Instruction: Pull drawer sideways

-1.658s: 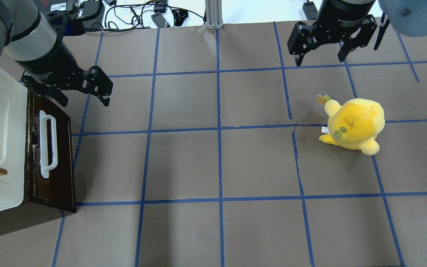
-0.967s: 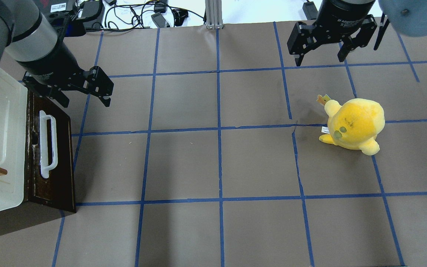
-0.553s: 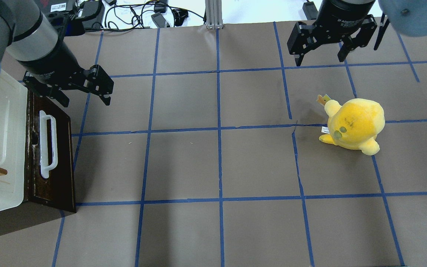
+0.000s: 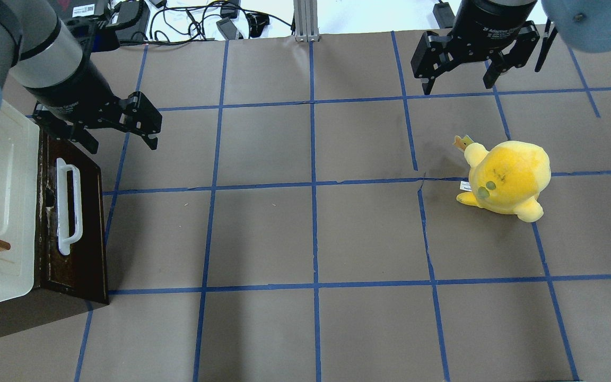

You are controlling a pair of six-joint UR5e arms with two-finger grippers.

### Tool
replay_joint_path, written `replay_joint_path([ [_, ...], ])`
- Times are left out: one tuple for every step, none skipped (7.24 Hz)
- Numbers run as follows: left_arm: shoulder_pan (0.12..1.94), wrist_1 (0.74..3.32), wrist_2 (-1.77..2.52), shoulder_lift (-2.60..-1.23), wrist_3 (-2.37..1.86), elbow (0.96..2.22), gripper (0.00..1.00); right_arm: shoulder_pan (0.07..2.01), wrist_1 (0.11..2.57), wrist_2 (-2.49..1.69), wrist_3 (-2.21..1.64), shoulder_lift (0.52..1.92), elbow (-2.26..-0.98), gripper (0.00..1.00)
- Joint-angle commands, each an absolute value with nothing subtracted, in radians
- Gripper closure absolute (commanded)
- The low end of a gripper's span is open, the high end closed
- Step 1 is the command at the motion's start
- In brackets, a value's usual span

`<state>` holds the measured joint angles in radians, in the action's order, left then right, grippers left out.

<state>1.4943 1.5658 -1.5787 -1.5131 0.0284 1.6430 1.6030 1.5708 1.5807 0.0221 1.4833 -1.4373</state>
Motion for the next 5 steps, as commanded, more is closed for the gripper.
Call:
replay_joint_path([
  [1.471, 1.565, -1.568, -1.517, 0.018, 1.649, 0.00, 1.603, 1.571, 1.580, 0.021, 1.483, -1.437, 0.00],
  [1.471, 1.565, -1.571, -1.517, 0.018, 1.649, 0.00, 1.603, 1.571, 1.580, 0.021, 1.483, -1.437, 0.00],
  [1.471, 1.565, -1.571, -1.519, 0.017, 1.651, 0.00, 1.603, 1.571, 1.580, 0.021, 1.483, -1.437, 0.00],
  [1.470, 1.563, -1.574, -1.519, 0.018, 1.652, 0.00, 1.603, 1.571, 1.582, 0.021, 1.483, -1.437, 0.00],
  [1.470, 1.563, -1.577, -1.517, 0.017, 1.657, 0.00, 1.603, 1.571, 1.582, 0.021, 1.483, -1.437, 0.00],
])
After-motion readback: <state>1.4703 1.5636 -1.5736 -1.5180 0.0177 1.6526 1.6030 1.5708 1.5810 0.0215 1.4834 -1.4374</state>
